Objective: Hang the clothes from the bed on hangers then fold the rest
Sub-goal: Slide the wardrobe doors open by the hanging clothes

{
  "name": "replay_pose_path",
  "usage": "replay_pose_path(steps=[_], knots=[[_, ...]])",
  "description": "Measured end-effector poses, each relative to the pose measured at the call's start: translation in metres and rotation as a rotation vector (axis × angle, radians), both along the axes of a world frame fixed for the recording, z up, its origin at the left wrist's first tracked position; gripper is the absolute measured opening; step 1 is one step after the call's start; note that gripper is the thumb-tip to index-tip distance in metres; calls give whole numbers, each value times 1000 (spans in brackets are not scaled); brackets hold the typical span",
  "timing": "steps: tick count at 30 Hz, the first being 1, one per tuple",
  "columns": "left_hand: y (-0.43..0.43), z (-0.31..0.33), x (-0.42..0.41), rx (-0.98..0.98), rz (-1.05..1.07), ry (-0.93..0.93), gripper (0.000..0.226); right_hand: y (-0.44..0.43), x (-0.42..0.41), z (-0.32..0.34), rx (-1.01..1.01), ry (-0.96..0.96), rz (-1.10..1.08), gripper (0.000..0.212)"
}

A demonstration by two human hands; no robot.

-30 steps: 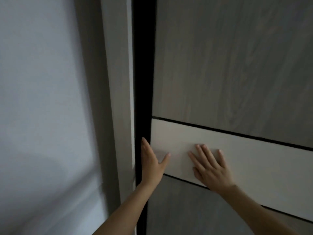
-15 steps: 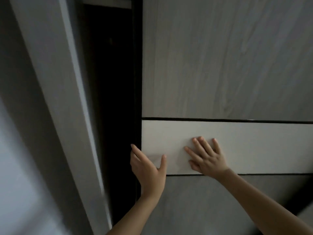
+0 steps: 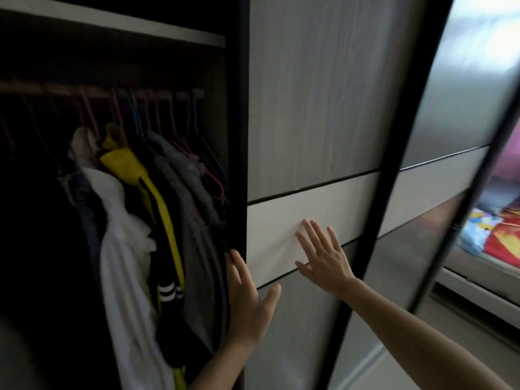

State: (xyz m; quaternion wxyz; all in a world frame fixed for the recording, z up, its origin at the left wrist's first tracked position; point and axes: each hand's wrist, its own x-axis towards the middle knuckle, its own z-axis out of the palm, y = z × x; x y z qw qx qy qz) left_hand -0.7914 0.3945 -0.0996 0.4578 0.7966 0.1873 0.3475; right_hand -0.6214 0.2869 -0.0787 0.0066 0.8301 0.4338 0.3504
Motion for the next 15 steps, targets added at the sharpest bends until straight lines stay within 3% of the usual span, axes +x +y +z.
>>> replay_pose_path(steps=[5,8,15], knots=[[-18,12,55,-72,-227,75,95,-47,5,-4,4,34,-169,60],[-30,22,90,-98,-323,143,87,-70,9,1,73,-1,-184,68],[-61,26,157,-211,-554,285,77,-138,32,-3,177,-54,-244,54]])
